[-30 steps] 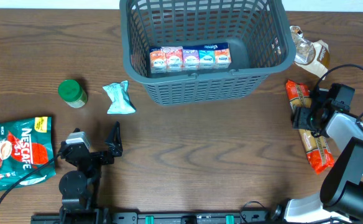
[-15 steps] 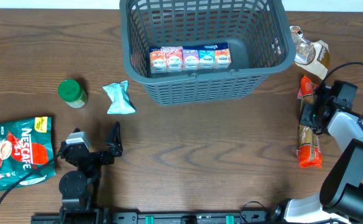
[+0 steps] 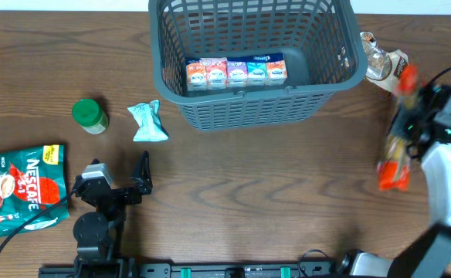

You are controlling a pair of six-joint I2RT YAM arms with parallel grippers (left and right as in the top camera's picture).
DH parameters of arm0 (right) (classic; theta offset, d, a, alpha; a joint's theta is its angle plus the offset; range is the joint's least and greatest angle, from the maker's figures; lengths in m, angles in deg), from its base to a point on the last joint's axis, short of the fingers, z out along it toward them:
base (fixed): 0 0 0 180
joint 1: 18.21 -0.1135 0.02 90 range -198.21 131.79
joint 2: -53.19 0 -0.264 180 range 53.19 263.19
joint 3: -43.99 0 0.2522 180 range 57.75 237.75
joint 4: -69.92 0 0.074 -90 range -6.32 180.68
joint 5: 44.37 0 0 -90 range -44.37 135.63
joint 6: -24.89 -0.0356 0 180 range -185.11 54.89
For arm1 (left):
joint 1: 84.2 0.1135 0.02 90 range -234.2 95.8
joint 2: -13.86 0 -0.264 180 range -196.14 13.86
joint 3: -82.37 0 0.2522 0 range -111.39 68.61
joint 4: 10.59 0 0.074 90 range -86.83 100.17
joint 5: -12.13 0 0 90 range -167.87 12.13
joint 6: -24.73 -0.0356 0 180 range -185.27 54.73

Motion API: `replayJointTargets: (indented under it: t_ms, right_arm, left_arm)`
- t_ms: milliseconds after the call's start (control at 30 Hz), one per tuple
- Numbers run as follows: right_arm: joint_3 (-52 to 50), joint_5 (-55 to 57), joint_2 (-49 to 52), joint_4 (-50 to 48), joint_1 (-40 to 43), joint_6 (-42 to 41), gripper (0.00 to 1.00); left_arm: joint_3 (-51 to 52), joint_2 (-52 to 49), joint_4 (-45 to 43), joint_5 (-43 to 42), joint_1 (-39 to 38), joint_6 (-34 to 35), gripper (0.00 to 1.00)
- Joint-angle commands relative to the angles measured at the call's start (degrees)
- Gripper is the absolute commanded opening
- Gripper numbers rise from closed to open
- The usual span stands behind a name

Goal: Pack container
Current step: 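Carry the pasta packet over the basket and release it inside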

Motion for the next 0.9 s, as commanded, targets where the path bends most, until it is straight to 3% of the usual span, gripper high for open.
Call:
replayJointTargets:
  t_ms: [0, 167, 300, 600, 867]
  right_arm:
    - [7.37, -0.70, -7.21, -0.83, -0.87, -2.75, 0.01]
    - [14.58, -0.66, -10.32, -4.81, -3.10, -2.29, 0.01]
    - [18.27, -1.38, -10.45, -14.23, -6.84, 2.27, 0.01]
    - [18.40, -23.96, -5.18, -37.94, -21.35, 22.77, 0.01]
    - [18.40, -34.27, 3.43, -46.82, -31.28, 29.83, 0.01]
  left_arm:
    - [1.46, 0.35, 1.31, 0.68, -0.17, 0.42, 0.99]
    - [1.46, 0.35, 1.31, 0.70, -0.17, 0.42, 0.99]
    - [1.46, 0.35, 1.31, 0.68, -0.17, 0.42, 0.99]
    - [1.46, 0.35, 1.31, 0.68, -0.17, 0.42, 0.98]
    - [1.46, 0.35, 1.31, 0.68, -0.17, 0.42, 0.98]
